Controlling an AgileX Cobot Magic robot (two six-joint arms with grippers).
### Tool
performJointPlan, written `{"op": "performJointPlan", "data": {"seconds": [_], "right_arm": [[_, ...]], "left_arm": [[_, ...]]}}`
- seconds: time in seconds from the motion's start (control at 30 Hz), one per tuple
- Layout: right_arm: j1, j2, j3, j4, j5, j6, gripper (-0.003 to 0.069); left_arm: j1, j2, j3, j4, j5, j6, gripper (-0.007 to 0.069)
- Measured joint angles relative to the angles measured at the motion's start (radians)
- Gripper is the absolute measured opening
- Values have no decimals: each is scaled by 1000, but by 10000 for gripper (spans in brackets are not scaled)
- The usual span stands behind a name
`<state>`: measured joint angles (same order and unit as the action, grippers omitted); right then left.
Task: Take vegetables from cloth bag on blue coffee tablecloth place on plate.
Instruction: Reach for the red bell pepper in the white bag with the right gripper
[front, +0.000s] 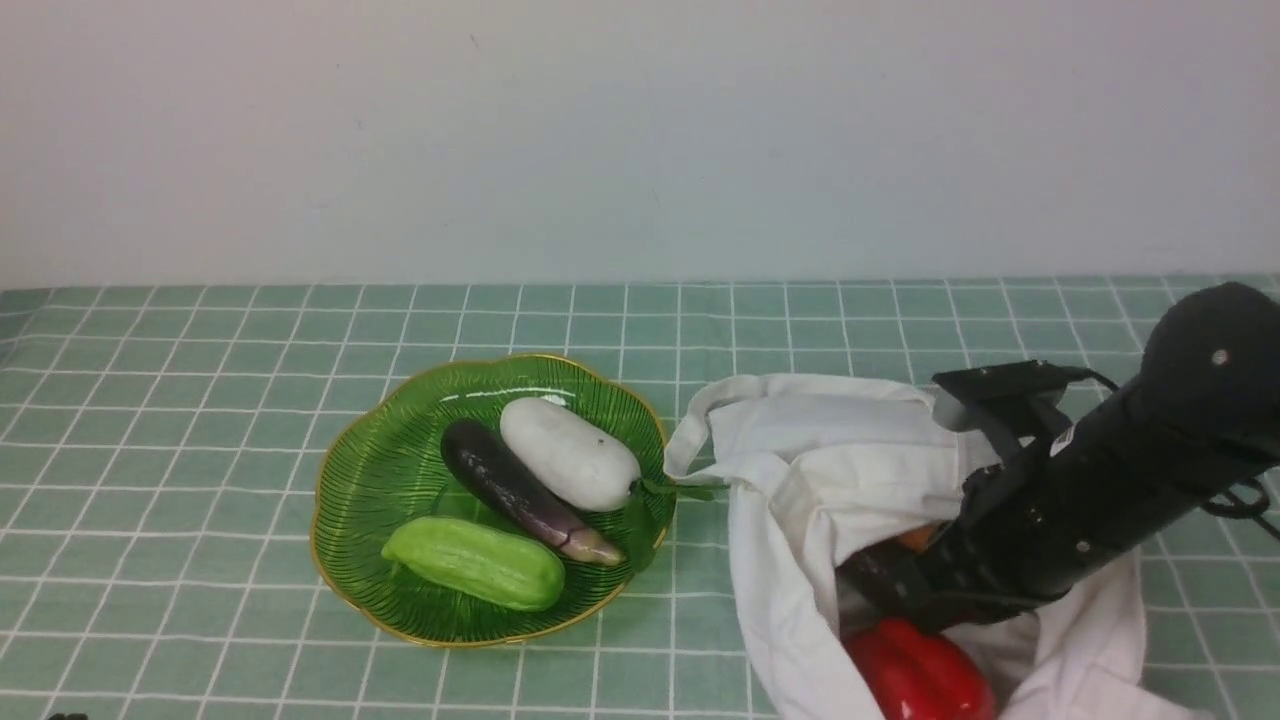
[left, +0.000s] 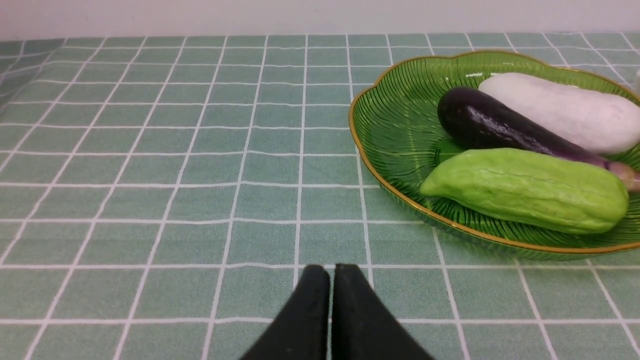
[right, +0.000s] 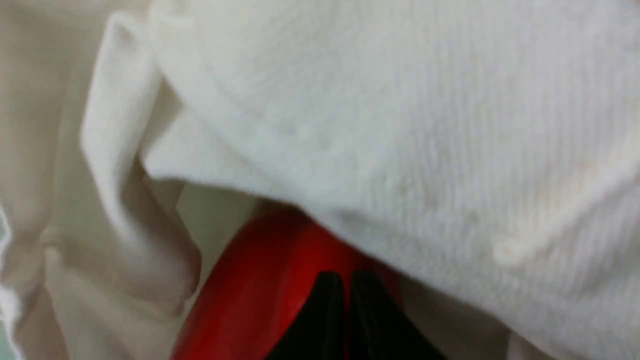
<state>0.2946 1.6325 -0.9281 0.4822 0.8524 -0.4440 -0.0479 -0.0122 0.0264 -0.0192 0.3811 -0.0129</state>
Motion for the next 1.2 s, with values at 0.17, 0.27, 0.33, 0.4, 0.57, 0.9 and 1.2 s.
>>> {"op": "performJointPlan", "data": {"seconds": [0.17,0.27,0.33,0.4,0.57,0.9,1.2], "right_arm": [[0,-38,-29,-78,43,76,-13],[0,-43,-37,-83,88,117,-12],[0,-43,-39,-82,123,154,-6],[0,-43,-40,-83,156,182,22],[0,-43,-40,-87,208,199,221],[33,9,-40,-80,203,202,678],[78,96,-46,-81,170,203,692]], "left_arm": [[0,0,0,0,0,0,-8],[0,0,0,0,0,0,-8],[0,0,0,0,0,0,-8],[0,0,0,0,0,0,-8],[0,0,0,0,0,0,-8],[0,0,0,0,0,0,-8],[0,0,0,0,0,0,-8]]}}
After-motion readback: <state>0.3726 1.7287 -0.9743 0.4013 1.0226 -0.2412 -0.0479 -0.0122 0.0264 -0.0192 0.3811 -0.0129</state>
